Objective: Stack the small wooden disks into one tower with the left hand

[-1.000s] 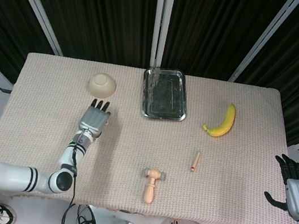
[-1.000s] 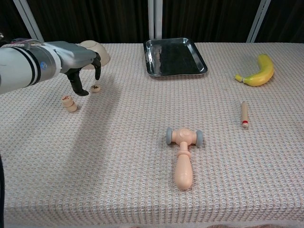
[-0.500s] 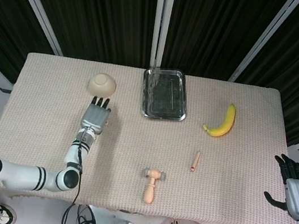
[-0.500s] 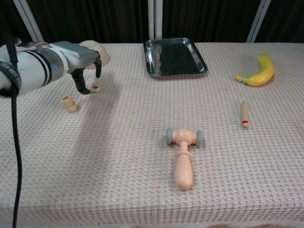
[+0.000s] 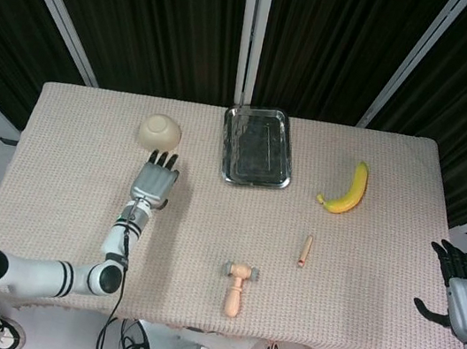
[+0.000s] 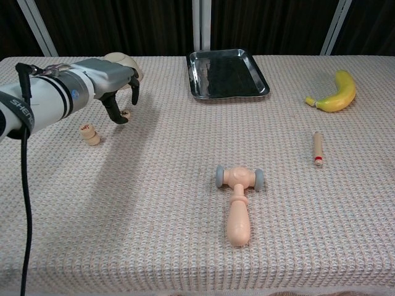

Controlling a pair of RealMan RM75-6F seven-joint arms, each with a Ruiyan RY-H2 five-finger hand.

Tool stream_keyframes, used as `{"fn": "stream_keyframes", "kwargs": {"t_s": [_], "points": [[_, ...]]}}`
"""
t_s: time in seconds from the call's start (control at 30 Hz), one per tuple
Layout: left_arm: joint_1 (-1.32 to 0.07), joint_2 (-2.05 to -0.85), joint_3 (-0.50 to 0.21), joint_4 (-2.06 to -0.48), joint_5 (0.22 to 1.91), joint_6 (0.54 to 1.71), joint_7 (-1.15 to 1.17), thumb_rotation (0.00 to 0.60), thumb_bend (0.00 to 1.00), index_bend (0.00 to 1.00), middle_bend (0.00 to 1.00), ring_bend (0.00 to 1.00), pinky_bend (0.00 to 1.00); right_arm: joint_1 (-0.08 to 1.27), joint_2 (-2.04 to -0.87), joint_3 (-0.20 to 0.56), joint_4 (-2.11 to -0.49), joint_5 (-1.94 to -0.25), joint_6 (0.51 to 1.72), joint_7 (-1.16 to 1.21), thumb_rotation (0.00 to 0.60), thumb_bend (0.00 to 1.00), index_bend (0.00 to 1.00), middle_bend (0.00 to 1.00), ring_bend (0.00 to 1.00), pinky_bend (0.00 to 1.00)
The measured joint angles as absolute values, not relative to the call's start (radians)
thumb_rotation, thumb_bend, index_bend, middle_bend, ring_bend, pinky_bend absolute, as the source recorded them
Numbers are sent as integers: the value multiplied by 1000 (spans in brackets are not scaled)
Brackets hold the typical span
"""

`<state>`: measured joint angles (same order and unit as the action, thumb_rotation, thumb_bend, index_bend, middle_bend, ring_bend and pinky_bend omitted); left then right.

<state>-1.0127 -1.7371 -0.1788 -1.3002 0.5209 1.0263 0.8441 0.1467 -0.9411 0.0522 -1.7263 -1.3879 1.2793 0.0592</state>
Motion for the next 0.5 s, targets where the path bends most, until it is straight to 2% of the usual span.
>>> {"fn": "stream_keyframes", "kwargs": {"t_s": [0.5], "points": [[-990,-1758,-189,-1244,536,1003,824,600,255,427,51,0,0,151,-944,52,-1724,-1381,1268,53,600,141,0,0,0,0]]}}
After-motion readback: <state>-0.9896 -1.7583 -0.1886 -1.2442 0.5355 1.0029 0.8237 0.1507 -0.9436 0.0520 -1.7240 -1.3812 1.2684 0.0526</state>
